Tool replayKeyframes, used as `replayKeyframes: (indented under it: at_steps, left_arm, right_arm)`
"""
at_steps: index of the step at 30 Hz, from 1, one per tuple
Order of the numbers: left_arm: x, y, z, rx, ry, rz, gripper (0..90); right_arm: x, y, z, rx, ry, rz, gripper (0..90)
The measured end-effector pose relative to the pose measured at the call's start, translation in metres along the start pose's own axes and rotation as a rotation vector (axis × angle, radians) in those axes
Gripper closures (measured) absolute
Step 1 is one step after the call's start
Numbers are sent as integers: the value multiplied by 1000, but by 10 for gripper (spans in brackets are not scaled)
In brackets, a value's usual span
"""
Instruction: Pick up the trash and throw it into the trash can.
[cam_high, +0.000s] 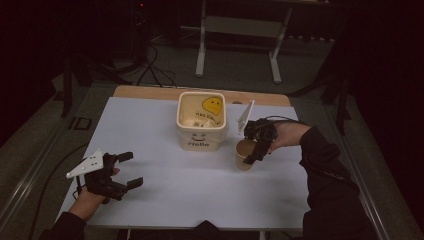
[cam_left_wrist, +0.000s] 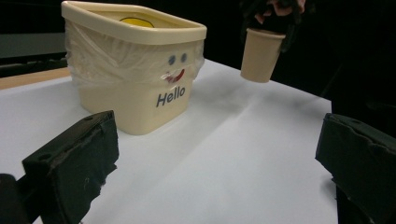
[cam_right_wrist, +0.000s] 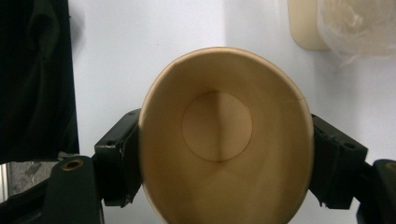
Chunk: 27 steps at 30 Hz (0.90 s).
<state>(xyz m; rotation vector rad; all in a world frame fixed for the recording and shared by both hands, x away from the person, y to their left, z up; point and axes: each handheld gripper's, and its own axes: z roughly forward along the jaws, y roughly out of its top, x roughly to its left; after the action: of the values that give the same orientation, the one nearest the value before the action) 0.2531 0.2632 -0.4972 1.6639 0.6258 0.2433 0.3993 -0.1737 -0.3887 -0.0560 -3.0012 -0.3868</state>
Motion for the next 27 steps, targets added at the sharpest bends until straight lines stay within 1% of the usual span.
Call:
replayKeyframes:
  at_steps: [8,13,19,25,27]
  left_arm:
    - [0,0,0,4,1,0,5]
    - [0,0,0,4,2,-1,5]
    - [0,-1,1,5,2,-2,5]
    - [0,-1,1,9,2,0,5]
    - [0,-1,1,10,1,0,5]
  right_arm:
    - [0,12,-14,-14,-15,-5,242]
    - [-1,21,-21,-35,-20,-15,245]
    - [-2,29,-22,-40,-22,-30,245]
    - [-4,37,-23,-43,-26,-25,245]
    - [-5,39,-23,-44,-28,-33,245]
